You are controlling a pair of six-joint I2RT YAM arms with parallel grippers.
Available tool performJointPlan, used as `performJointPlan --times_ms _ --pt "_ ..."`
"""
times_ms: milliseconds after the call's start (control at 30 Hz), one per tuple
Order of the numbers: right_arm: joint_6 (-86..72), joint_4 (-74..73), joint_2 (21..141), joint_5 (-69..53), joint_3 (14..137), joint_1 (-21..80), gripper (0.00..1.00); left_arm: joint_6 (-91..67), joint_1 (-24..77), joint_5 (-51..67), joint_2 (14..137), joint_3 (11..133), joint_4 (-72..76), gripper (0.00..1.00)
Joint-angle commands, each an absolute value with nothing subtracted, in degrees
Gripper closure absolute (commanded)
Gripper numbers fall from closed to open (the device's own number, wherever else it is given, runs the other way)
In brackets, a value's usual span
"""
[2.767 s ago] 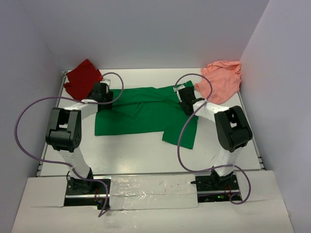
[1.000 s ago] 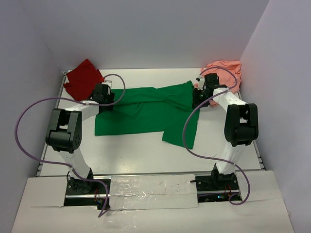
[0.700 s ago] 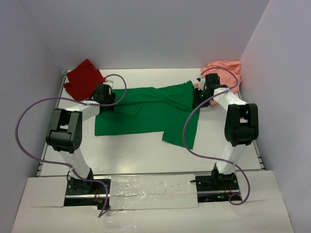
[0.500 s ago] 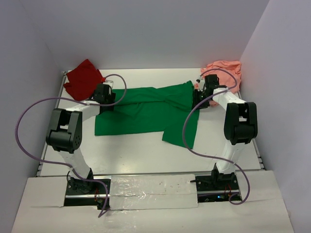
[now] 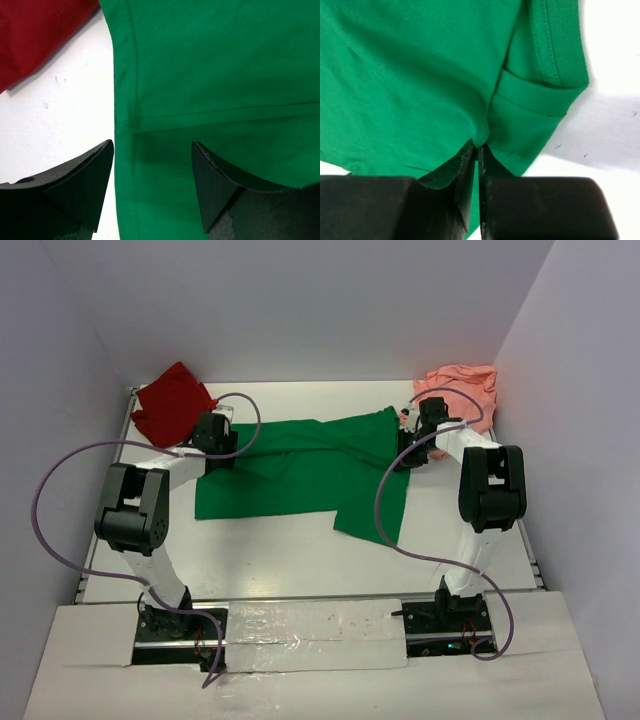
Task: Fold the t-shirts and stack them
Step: Fold the flattened tshirt in 1/3 of the way
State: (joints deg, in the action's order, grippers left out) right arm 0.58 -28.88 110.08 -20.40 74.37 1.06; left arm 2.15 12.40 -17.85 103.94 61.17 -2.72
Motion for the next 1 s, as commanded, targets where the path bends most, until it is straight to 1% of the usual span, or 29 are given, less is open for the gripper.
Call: performJointPlan --times_ms 0,167,367,633,833,967 --pt "0.35 -28.13 109.95 -21.97 75.15 0.61 0.91 2.37 13.01 -18.81 102.39 61.52 -0.53 0.28" --pt "0.44 -27.34 109.78 -21.97 75.23 0.53 0.96 2.46 13.10 -18.72 102.39 61.17 -0.53 0.28" --pt "0.09 -26.37 109.51 -23.64 78.12 0.62 1.00 2.64 13.36 -18.90 102.30 60.82 -0.53 0.28" --pt "-4.47 -25.05 111.97 -26.98 87.52 1.05 1.00 2.72 13.71 -18.98 102.39 60.73 -0.53 0.28" --pt "-7.38 -23.03 115.31 -29.27 92.01 1.93 1.00 2.90 13.89 -19.16 102.30 60.21 1.05 0.28" --pt "-8.26 -21.97 117.86 -28.74 93.60 2.72 1.00 2.90 13.97 -18.98 102.22 60.03 1.06 0.28"
